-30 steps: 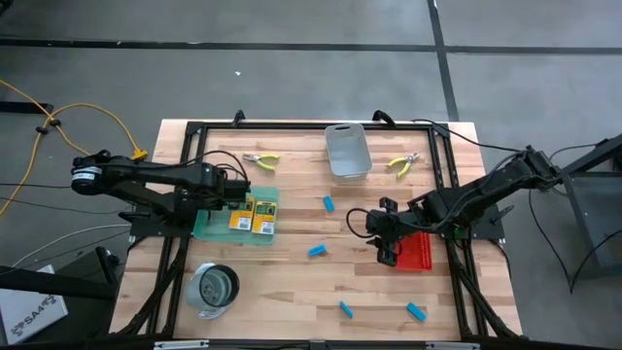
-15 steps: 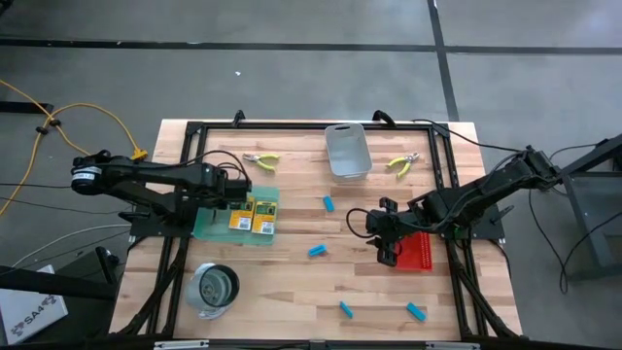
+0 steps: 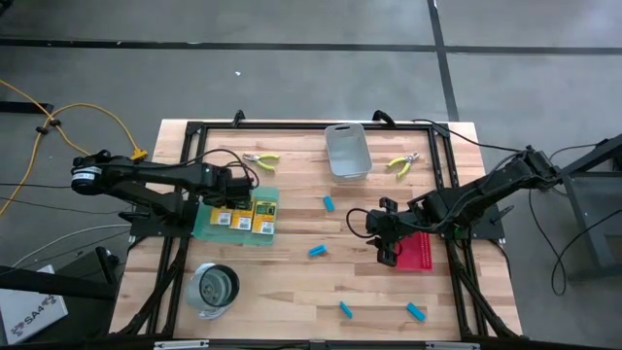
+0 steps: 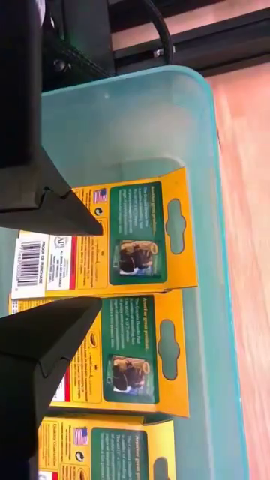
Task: Pick & Place School Supplies
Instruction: Put the crayon into the green bin, then put the green puncher into the gray bin
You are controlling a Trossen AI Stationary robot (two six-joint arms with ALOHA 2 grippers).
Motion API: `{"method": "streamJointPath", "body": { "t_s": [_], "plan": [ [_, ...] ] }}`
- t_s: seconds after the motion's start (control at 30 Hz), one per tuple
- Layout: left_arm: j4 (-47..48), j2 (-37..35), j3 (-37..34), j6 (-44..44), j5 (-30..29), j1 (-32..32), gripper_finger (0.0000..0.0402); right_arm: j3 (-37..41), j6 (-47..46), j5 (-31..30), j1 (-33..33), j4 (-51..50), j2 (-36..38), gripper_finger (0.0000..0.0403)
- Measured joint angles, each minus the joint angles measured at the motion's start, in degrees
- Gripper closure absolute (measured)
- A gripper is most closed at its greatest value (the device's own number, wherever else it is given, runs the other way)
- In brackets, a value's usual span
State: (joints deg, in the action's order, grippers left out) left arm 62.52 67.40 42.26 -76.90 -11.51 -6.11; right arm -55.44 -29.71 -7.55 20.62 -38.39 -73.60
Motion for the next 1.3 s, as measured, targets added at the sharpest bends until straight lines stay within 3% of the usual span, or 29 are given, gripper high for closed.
{"method": "streamJointPath", "body": {
  "t_s": [0.33,0.6,0.93,1.3],
  "plan": [
    [-9.34,0.0,0.0,5.02,2.84,0.39,0.0267,0.0,-0.11,0.0,0.0,0.0,0.0,0.0268],
    [-9.67,0.0,-1.88,5.07,6.7,0.39,0.0267,-0.02,-0.53,0.24,0.3,-0.02,0.0,0.0268],
    [-13.91,0.2,-3.13,5.55,7.46,0.4,0.0267,-0.02,-0.77,0.22,0.44,0.0,0.0,0.0268],
    [-13.48,10.76,-2.94,8.52,11.45,-0.26,0.0267,-0.04,-2.06,0.2,1.21,-0.04,0.0,0.0268]
  ]
}}
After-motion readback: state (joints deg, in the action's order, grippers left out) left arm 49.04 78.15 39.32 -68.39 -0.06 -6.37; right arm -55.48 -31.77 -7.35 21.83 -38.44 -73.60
